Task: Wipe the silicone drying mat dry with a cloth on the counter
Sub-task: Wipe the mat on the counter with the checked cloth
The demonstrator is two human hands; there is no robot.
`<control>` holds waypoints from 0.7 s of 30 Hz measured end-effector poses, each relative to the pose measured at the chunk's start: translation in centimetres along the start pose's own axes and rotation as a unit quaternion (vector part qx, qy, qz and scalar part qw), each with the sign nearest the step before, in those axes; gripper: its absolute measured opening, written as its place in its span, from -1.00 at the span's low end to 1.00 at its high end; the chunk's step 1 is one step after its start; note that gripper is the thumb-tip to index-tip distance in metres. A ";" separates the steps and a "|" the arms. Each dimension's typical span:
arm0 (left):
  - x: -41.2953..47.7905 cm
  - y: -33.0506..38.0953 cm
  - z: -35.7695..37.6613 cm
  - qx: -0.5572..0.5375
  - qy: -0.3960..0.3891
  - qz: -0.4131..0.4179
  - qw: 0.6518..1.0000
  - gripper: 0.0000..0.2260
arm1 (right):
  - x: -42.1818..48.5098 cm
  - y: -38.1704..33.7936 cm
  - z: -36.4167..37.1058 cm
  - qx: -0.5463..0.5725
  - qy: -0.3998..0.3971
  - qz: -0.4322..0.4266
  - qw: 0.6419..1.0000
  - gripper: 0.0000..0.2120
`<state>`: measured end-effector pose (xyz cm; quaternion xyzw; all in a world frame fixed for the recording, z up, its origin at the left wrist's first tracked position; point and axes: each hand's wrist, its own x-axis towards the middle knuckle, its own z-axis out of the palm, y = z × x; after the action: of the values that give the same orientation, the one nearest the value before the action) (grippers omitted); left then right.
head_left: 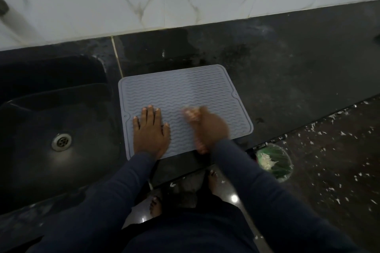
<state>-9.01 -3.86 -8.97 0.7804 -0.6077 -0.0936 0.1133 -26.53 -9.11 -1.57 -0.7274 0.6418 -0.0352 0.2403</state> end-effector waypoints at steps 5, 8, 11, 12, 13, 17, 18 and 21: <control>0.0 0.1 0.2 -0.001 0.005 -0.003 1.000 -0.41 | -1.0 0.9 0.8 -0.031 -0.038 -0.012 0.999 -0.54; -0.1 0.1 0.1 -0.005 0.011 -0.004 1.000 -0.42 | 1.3 7.7 -3.5 -0.066 0.000 0.090 0.994 -0.42; 0.0 0.3 0.1 -0.008 0.018 -0.009 1.000 -0.44 | 3.2 9.5 -5.8 -0.097 0.023 0.122 0.988 -0.35; -0.1 0.4 0.1 -0.010 0.018 -0.010 1.000 -0.44 | 3.4 8.6 -5.7 -0.087 0.033 0.106 0.990 -0.39; 0.0 0.5 0.0 -0.011 0.018 -0.010 1.000 -0.44 | 3.3 6.9 -5.0 -0.060 0.037 0.086 0.994 -0.44; 0.1 0.5 -0.1 -0.010 0.017 -0.010 1.000 -0.41 | 1.0 -1.5 0.8 -0.024 -0.053 -0.050 0.997 -0.58; 0.0 0.4 -0.1 -0.014 0.019 -0.008 1.000 -0.40 | 0.5 -2.4 1.6 -0.035 -0.066 -0.072 0.995 -0.59; -0.1 0.1 -0.1 -0.018 0.027 -0.007 0.999 -0.41 | 1.5 1.0 0.3 -0.037 -0.049 -0.036 0.997 -0.52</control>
<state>-9.14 -3.75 -8.88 0.7847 -0.5974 -0.0843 0.1424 -27.07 -10.53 -2.66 -0.7592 0.6034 0.0154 0.2434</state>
